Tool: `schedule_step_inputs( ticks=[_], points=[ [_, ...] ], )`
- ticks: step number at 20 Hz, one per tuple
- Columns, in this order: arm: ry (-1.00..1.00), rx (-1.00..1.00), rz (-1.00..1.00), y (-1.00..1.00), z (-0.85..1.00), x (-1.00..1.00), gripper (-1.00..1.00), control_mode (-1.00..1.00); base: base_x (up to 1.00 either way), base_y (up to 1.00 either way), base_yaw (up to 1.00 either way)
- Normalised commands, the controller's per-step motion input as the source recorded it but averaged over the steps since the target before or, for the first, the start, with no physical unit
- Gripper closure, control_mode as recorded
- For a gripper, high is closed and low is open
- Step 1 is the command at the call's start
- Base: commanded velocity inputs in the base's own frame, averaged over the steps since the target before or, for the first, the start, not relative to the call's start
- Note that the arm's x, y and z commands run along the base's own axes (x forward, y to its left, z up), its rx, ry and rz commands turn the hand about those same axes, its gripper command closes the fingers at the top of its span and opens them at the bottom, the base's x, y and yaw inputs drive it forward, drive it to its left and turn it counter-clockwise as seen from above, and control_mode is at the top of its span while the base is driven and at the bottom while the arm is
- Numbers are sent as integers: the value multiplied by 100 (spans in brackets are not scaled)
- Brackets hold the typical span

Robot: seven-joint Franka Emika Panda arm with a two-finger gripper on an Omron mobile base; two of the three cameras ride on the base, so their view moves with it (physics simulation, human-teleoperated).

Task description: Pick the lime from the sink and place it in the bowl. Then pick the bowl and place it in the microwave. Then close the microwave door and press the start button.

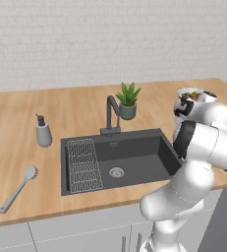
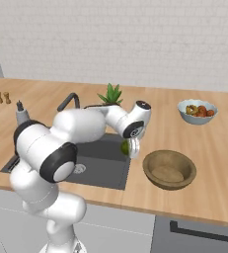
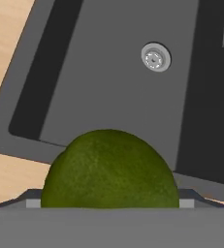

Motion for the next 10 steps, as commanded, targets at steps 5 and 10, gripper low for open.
schedule_step_inputs(
  ticks=[5, 10],
  points=[
    [6, -12, 0, -97, 0, 0, 100, -100, 0, 0, 0],
    [10, -15, 0, -39, 1, 15, 100, -100, 0, 0, 0]
  ],
)
